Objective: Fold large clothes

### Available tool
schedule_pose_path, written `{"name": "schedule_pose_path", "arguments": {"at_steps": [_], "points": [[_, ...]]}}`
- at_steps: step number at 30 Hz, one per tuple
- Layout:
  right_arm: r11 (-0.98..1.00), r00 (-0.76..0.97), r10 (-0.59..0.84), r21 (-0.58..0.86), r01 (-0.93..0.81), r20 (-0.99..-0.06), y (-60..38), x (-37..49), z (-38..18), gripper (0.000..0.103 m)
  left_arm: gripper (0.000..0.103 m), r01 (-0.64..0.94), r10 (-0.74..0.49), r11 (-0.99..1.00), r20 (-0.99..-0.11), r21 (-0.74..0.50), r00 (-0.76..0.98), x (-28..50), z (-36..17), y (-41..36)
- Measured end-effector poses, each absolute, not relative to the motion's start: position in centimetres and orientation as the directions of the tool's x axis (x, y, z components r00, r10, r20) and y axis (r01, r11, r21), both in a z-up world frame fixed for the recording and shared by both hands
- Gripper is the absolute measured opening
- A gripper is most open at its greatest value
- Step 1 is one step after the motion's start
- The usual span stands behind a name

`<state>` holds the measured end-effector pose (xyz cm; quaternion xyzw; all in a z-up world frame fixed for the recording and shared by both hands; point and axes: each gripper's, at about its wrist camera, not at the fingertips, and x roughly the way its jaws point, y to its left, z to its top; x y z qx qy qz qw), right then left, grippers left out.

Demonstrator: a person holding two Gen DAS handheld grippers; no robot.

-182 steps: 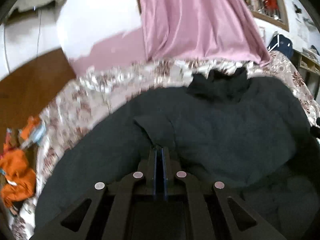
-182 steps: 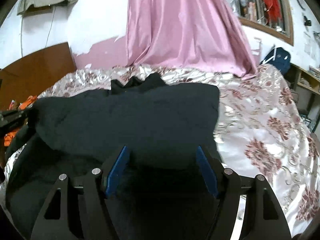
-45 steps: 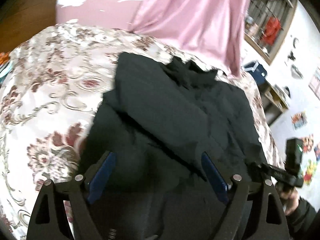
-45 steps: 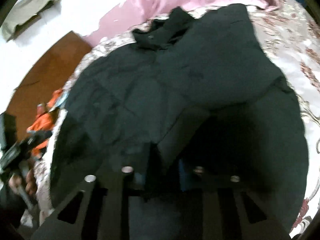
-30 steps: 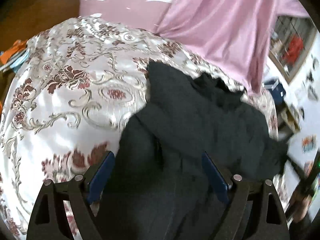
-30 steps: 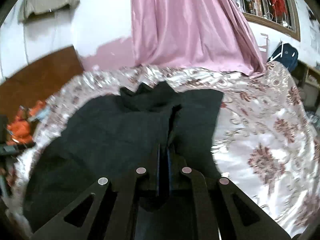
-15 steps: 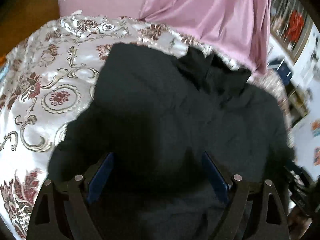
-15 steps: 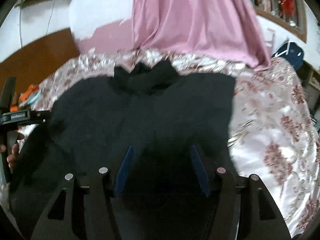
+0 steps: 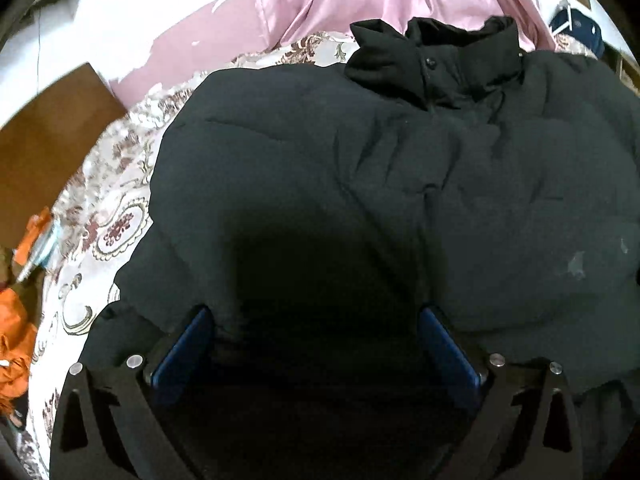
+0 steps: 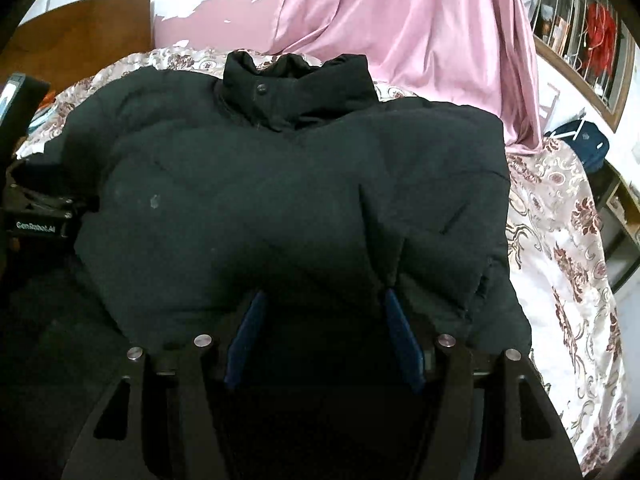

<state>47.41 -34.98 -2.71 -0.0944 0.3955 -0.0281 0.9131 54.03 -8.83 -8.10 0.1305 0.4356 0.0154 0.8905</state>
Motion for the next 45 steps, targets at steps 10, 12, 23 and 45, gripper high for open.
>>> {"name": "schedule_pose_path", "arguments": {"at_steps": [10,12,23,45], "points": [[0.986,0.688,-0.095,-0.162,-0.034,-0.720,-35.1,45.8,-0.6,0.063,0.103,0.011,-0.284,0.937,-0.740,-0.350,0.609,49.6,-3.6,-2.7],[0.998,0.697,-0.034,-0.059,-0.012,-0.716,-35.9,44.4,1.1,0.069,0.103,-0.031,-0.320,0.910,-0.749,-0.412,0.580,48.5,-2.5,-2.0],[0.999,0.739,-0.025,0.015,0.048,-0.674,-36.5,36.3,13.8,0.081,0.103,0.096,-0.329,0.934,-0.722,-0.344,0.609,38.6,9.8,-2.9],[0.994,0.798,0.044,0.108,0.027,-0.601,-32.3,23.7,32.2,0.086,0.103,0.166,-0.278,0.958,-0.605,-0.235,0.746,28.1,26.9,0.0]]}}
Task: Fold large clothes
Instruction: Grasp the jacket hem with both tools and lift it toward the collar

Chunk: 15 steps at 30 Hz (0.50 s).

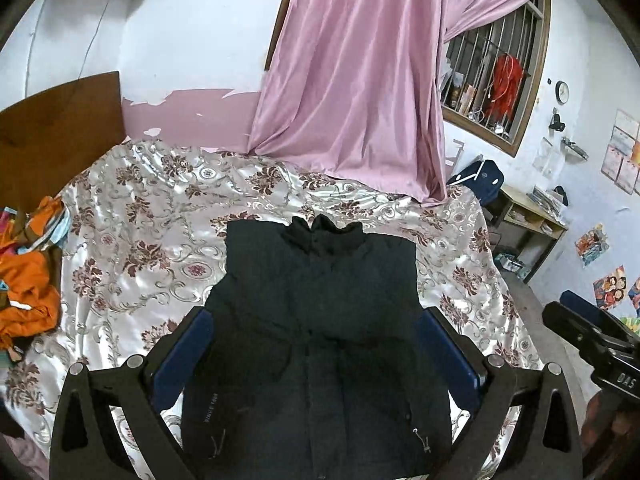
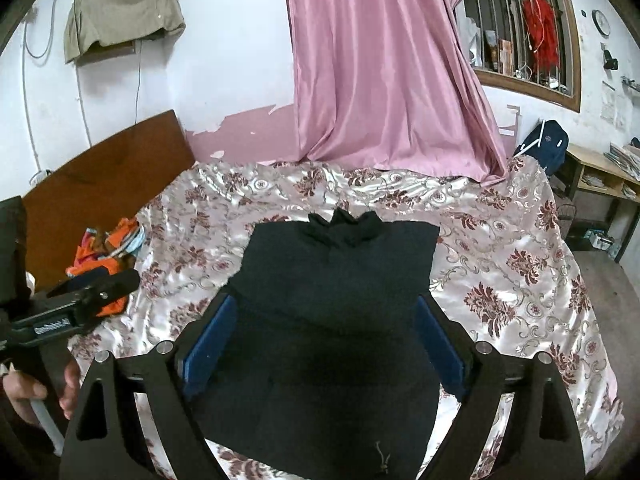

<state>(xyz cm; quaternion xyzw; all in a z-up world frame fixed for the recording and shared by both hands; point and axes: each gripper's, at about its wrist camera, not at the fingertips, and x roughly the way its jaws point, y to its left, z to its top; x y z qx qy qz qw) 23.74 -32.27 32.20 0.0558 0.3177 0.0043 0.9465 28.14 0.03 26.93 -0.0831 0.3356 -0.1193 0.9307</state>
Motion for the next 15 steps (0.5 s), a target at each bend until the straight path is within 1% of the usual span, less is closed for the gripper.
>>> {"name": "schedule_pose_path", "arguments": {"at_steps": [5,9,15], "points": [[0.991,0.802,0.035,0.125,0.050,-0.597,-31.7,23.8,34.2,0.086,0.103,0.139,-0.281,0.953,-0.606,-0.270,0.745,28.6,28.4,1.0],[0.988,0.804,0.045,0.148,0.054,-0.593,-31.6,24.5,35.5,0.087,0.103,0.141,-0.278,0.953,-0.593,-0.267,0.755,29.0,29.6,1.0],[0.980,0.790,0.066,0.187,0.063,-0.610,-31.4,26.3,36.5,0.087,0.103,0.136,-0.280,0.953,-0.612,-0.272,0.740,30.6,30.5,0.7]]}}
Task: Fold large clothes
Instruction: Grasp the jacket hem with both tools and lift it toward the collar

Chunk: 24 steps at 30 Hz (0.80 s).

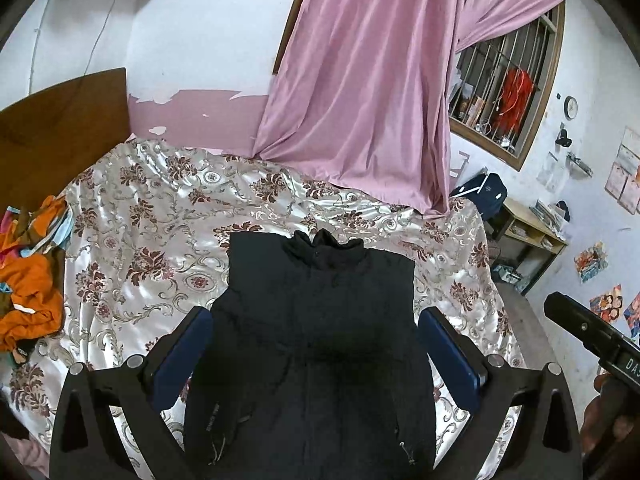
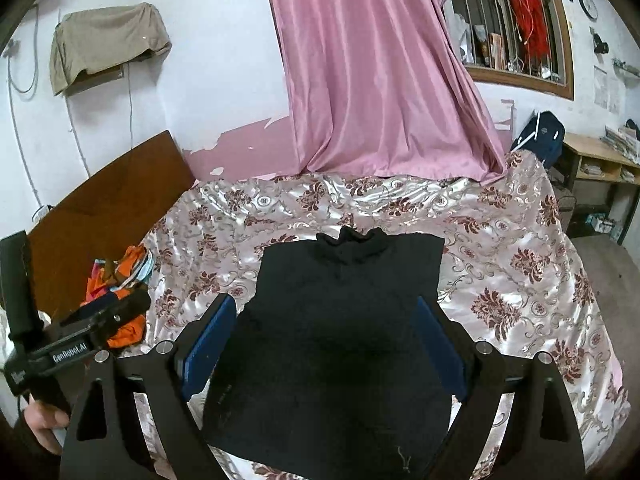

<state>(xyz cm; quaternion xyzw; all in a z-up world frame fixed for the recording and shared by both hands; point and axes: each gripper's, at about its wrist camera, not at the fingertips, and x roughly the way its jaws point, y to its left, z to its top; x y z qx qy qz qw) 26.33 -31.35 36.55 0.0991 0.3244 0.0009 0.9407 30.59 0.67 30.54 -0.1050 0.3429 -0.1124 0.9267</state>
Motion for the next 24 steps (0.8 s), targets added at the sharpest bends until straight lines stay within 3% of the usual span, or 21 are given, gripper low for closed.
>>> {"name": "schedule_pose_path", "arguments": {"at_steps": [5,13,18,24], "points": [[0.985,0.784,0.068,0.165,0.044,-0.617,-31.0,28.9,37.1,0.087,0.103,0.103,-0.276,0.950,-0.638,-0.295,0.719,33.4,30.3,1.5],[0.987,0.757,0.118,0.158,-0.019,-0.642,-32.9,36.8,34.8,0.087,0.103,0.123,-0.248,0.965,-0.651,-0.232,0.717,42.1,27.3,0.4],[0.987,0.754,0.142,0.147,-0.061,-0.641,-35.0,44.6,29.6,0.087,0.103,0.183,-0.286,0.957,-0.609,-0.227,0.740,49.0,22.3,-0.9],[0.992,0.728,0.124,0.096,-0.081,-0.674,-36.2,53.8,21.3,0.087,0.103,0.224,-0.313,0.950,-0.634,-0.219,0.707,57.1,14.9,-2.6]]}}
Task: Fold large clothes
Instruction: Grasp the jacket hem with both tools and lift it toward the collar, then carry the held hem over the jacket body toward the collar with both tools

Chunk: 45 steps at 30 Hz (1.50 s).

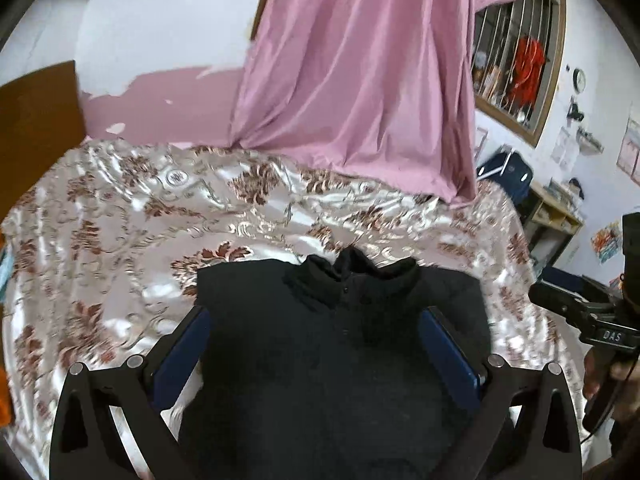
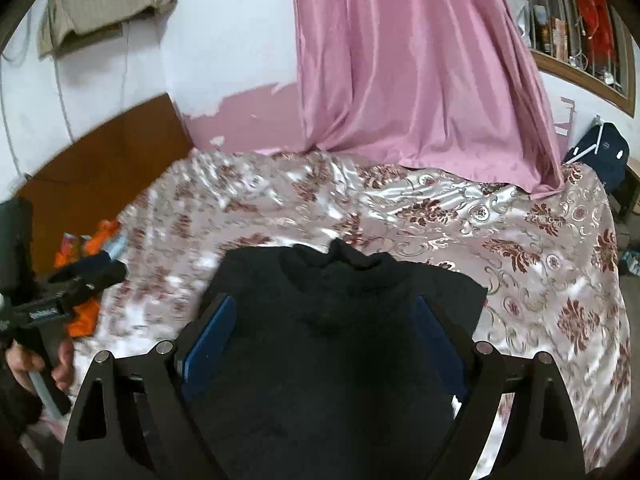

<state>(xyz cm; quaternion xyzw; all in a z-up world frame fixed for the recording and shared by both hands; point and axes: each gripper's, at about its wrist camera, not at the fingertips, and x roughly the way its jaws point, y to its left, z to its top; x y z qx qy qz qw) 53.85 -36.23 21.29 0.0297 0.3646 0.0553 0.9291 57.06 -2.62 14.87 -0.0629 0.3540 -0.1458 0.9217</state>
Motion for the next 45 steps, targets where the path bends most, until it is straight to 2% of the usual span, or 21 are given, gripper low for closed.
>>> {"name": "schedule_pose_path", "arguments": {"at_steps": [5,9,13,19,23,25,27,28,29,30,31,33,35,39,42,45], "points": [[0.996,0.702,0.088,0.065,-0.059,-0.706,-36.6,61.0,15.1,0.087,0.103,0.228,-0.305,0.952,-0.684,-0.203,0.662,64.5,8.6,-4.3],[0.998,0.689,0.056,0.046,-0.033,-0.723,-37.5,66.2,10.6,0.087,0.103,0.199,-0.245,0.968,-0.718,-0.150,0.652,69.1,5.1,-6.0],[0.998,0.686,0.017,0.049,0.027,-0.728,-39.3,69.0,7.6,0.086,0.103,0.165,-0.292,0.956,-0.716,-0.244,0.634,72.9,1.5,-7.4],[0.987,0.704,0.090,0.156,0.031,-0.705,-40.6,70.7,4.6,0.083,0.101,0.160,-0.355,0.930,-0.695,-0.332,0.625,75.5,-1.2,-8.8],[0.950,0.741,0.211,0.311,-0.003,-0.638,-41.0,71.0,4.0,0.083,0.101,0.139,-0.445,0.870,-0.634,-0.473,0.633,75.9,-1.7,-8.3],[0.936,0.740,0.224,0.353,0.019,-0.635,-40.8,71.4,3.4,0.083,0.094,0.107,-0.472,0.843,-0.629,-0.527,0.618,76.3,-2.0,-8.4],[0.947,0.735,0.196,0.320,0.030,-0.649,-40.1,71.8,2.9,0.081,0.076,0.080,-0.488,0.827,-0.638,-0.557,0.595,76.8,-2.3,-8.6],[0.953,0.732,0.181,0.300,0.033,-0.657,-39.9,71.9,2.7,0.076,0.070,0.059,-0.483,0.831,-0.664,-0.554,0.571,77.2,-2.6,-9.0],[0.958,0.726,0.171,0.284,0.035,-0.666,-39.7,72.1,2.5,0.064,0.053,0.050,-0.482,0.833,-0.678,-0.551,0.556,77.4,-2.8,-9.2],[0.960,0.721,0.162,0.277,0.043,-0.674,-39.6,72.1,2.2,0.052,0.042,0.049,-0.491,0.829,-0.681,-0.558,0.544,77.4,-2.9,-9.2],[0.960,0.723,0.155,0.276,0.052,-0.673,-39.7,72.1,2.2,0.048,0.038,0.053,-0.492,0.829,-0.679,-0.557,0.545,77.3,-2.9,-9.3],[0.956,0.738,0.157,0.290,0.054,-0.656,-40.1,71.4,2.6,0.029,0.023,0.077,-0.494,0.828,-0.658,-0.555,0.569,76.7,-2.7,-9.0],[0.955,0.748,0.161,0.293,0.046,-0.644,-40.5,70.5,3.2,0.019,0.016,0.084,-0.510,0.808,-0.622,-0.583,0.595,75.8,-2.2,-8.0],[0.969,0.766,0.158,0.246,0.001,-0.623,-40.5,67.4,4.6,0.012,0.010,0.146,-0.542,0.786,-0.557,-0.600,0.629,72.5,-0.9,-5.6],[0.967,0.764,0.186,0.253,-0.030,-0.619,-40.7,64.9,5.3,0.010,0.009,0.192,-0.554,0.796,-0.562,-0.575,0.614,70.5,-0.5,-4.8],[0.979,0.752,0.170,0.197,-0.055,-0.637,-40.3,63.0,5.0,0.008,0.009,0.231,-0.553,0.813,-0.586,-0.534,0.593,68.5,-1.6,-4.3]]}}
